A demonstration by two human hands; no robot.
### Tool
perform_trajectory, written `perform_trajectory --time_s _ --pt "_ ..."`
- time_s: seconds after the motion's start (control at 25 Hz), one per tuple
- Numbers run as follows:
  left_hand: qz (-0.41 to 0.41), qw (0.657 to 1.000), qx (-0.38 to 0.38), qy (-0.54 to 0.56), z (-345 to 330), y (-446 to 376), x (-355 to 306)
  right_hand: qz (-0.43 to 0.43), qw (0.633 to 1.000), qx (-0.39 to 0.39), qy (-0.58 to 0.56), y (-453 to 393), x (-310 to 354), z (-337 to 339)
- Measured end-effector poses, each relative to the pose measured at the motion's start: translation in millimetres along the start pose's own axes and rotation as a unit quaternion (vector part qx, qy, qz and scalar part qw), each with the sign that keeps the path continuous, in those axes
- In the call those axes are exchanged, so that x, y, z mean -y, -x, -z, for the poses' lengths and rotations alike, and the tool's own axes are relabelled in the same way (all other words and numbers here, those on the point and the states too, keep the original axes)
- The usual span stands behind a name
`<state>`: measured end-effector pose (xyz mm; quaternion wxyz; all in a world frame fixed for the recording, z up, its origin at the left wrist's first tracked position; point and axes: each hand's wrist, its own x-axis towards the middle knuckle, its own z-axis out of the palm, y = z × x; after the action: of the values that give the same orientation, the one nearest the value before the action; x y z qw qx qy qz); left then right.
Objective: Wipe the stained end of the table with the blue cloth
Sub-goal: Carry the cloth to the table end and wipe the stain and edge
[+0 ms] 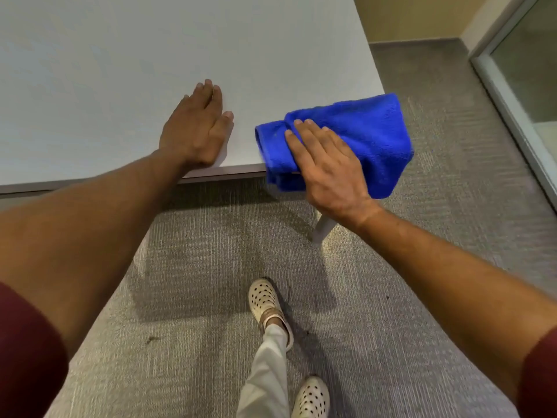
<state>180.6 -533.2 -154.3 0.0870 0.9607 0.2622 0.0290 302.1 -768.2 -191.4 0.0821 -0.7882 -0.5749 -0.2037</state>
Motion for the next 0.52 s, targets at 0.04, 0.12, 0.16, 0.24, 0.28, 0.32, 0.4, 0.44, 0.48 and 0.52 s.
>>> perform_trajectory --time_s 0.04,0.12,0.16,0.24,0.28,0.32,0.4,0.44,0.48,0.52 --pt "-0.003 1.000 0.000 0.000 0 0 0 -0.011 1.000 0.001 0.003 9 -15 2" --pt "-0.005 1.000 0.003 0.006 2 0 -1 -0.048 0.999 0.010 0.012 31 -55 7" --pt "-0.004 1.000 0.003 0.006 2 0 -2 -0.070 0.997 0.022 0.009 42 -74 11" --pt "-0.004 1.000 0.004 0.002 3 0 -3 -0.123 0.991 0.055 -0.013 56 -98 20" --pt "-0.004 1.000 0.005 0.001 4 1 -3 -0.147 0.986 0.070 -0.023 59 -101 22" --pt "-0.004 1.000 0.005 -0.003 4 1 -4 -0.162 0.983 0.079 -0.029 58 -99 22" --pt "-0.007 1.000 0.008 -0.009 4 1 -5 -0.165 0.982 0.084 -0.028 54 -88 21" --pt "-0.007 1.000 0.010 -0.012 4 0 -5 -0.153 0.984 0.084 -0.024 50 -81 20" --pt "-0.005 1.000 0.012 -0.016 4 0 -5 -0.140 0.987 0.083 -0.019 45 -73 19" --pt "-0.003 1.000 0.016 -0.019 4 -1 -5 -0.126 0.989 0.079 -0.013 39 -64 19"
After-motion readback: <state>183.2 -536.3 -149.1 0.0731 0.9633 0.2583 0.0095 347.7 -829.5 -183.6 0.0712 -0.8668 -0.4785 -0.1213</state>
